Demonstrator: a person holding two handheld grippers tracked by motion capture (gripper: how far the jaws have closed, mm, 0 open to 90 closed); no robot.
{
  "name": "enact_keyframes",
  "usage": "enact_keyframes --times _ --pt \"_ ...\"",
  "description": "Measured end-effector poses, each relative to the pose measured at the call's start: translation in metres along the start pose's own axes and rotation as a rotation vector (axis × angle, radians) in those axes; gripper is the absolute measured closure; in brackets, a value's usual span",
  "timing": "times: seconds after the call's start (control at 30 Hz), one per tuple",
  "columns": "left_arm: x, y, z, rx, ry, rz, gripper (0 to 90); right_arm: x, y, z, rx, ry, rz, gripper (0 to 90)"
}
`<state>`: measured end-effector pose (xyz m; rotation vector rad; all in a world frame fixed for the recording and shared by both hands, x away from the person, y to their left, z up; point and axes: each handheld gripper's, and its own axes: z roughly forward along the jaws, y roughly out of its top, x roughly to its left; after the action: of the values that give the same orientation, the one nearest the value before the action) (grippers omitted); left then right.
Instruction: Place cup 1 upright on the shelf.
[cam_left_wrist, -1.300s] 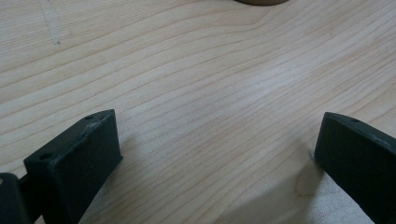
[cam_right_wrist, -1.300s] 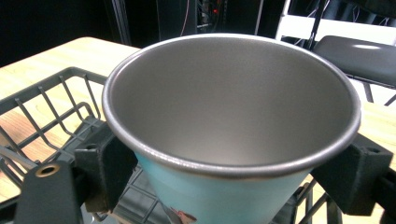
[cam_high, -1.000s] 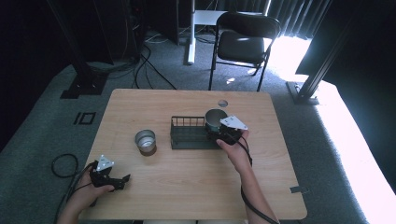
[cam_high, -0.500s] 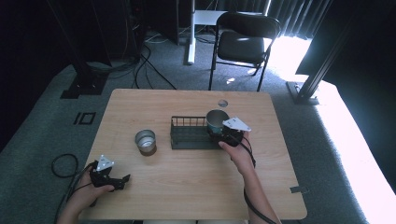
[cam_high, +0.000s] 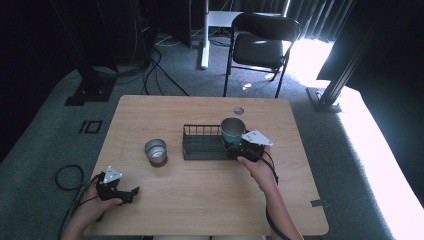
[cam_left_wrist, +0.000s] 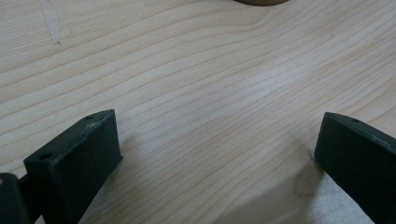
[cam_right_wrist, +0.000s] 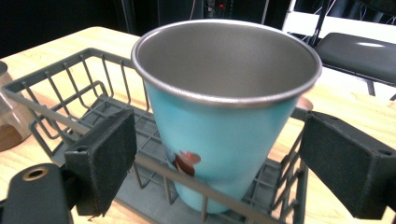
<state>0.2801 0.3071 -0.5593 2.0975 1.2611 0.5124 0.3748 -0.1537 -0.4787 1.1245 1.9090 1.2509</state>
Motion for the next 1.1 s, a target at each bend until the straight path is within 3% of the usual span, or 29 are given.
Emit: enact_keyframes --times 0.77,1.1 --pt "0.0 0.0 0.0 -0.001 0.0 0.001 0.9 -0.017 -0.031 -0.026 0.028 -0.023 0.009 11.0" --pt "0.0 0.0 0.0 -0.001 0.0 0.001 0.9 -0.029 -0.053 -0.035 0.074 -0.03 0.023 11.0"
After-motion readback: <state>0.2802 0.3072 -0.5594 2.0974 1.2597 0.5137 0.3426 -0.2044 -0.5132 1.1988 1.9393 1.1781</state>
